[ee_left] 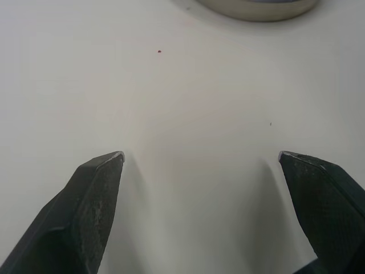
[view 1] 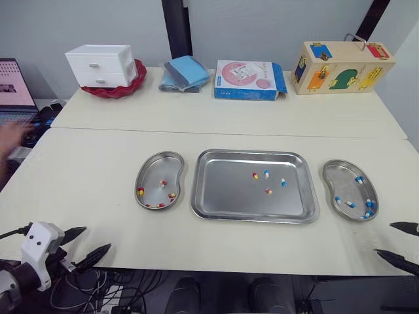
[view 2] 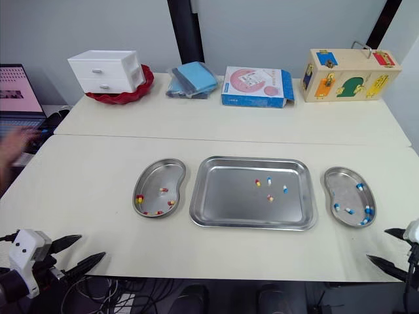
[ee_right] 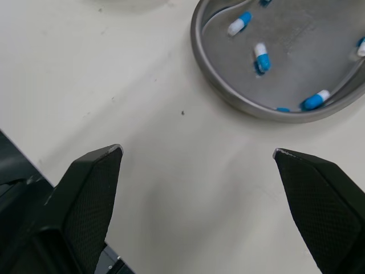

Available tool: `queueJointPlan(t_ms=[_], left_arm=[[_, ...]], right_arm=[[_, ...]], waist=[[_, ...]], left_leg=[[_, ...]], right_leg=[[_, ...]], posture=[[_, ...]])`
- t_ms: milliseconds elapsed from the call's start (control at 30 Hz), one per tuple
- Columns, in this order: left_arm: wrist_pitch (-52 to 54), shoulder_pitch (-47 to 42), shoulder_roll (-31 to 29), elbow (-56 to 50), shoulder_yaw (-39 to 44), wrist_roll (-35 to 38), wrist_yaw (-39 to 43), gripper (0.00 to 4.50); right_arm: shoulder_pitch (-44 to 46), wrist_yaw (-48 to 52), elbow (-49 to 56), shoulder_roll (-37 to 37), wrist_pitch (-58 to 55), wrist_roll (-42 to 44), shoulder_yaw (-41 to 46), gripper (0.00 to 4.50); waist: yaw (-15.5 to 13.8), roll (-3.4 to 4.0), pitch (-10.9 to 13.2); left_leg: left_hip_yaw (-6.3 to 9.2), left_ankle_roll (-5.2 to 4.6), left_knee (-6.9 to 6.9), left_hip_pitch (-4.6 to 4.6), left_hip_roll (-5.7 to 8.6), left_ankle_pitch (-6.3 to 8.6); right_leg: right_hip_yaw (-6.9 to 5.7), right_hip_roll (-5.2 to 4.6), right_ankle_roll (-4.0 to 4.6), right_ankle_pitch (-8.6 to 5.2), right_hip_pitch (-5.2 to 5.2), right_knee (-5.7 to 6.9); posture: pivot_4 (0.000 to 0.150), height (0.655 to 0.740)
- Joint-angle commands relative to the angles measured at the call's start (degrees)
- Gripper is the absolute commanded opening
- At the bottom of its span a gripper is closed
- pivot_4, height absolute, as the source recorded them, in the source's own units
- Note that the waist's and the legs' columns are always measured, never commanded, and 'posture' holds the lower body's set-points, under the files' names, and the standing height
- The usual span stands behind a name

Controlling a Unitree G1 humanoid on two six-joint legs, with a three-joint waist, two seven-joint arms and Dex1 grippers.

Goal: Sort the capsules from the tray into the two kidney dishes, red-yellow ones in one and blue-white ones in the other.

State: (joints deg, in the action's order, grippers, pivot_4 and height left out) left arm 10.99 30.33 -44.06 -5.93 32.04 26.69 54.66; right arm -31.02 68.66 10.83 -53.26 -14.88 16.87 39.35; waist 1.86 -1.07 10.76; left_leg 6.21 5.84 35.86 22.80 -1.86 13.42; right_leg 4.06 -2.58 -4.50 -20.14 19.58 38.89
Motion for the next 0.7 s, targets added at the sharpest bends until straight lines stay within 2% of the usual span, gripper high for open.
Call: queueJointPlan(t_ms=[33,500,633,700], left_arm=[[-0.5,0.1,0.2,0.0,2.0,0.1,0.5,4.50],[-0.2,-0.4,0.1,-1.8,1.1,1.0,3.3,4.50],[1.0,-0.5,0.3,-4.8,0.1,1.6,3.5,4.50],[1.9,-1.0,0.6,-6.6,-0.7,1.9,3.5,4.50]], right_arm=[[0.2,0.4,0.2,-0.6,1.4,0.5,1.5,4.47],[-0.6,-0.3,0.1,1.1,5.2,0.0,0.6,4.47],[-0.4,-1.0,3.5,3.8,7.0,1.9,0.3,4.47],[-0.4,-2.5,9.0,6.8,6.6,4.1,-1.3,4.47]], waist=[[0.0,-0.01,0.0],[0.0,-0.01,0.0],[0.0,-0.01,0.0],[0.0,0.00,0.0]], left_leg=[[0.00,0.00,0.00,0.00,0.00,0.00],[0.00,0.00,-0.01,0.00,0.00,0.00],[0.01,0.00,0.00,0.01,0.00,0.00],[0.02,0.00,-0.01,0.00,0.00,0.00]], right_leg=[[0.00,0.00,0.00,0.00,0.00,0.00],[0.00,0.00,0.00,0.00,0.00,0.00],[-0.01,0.00,0.00,0.00,-0.01,0.00],[-0.01,0.00,0.00,0.00,-0.02,0.00]], posture=[[0.150,0.7337],[0.150,0.7337],[0.150,0.7337],[0.150,0.7337]])
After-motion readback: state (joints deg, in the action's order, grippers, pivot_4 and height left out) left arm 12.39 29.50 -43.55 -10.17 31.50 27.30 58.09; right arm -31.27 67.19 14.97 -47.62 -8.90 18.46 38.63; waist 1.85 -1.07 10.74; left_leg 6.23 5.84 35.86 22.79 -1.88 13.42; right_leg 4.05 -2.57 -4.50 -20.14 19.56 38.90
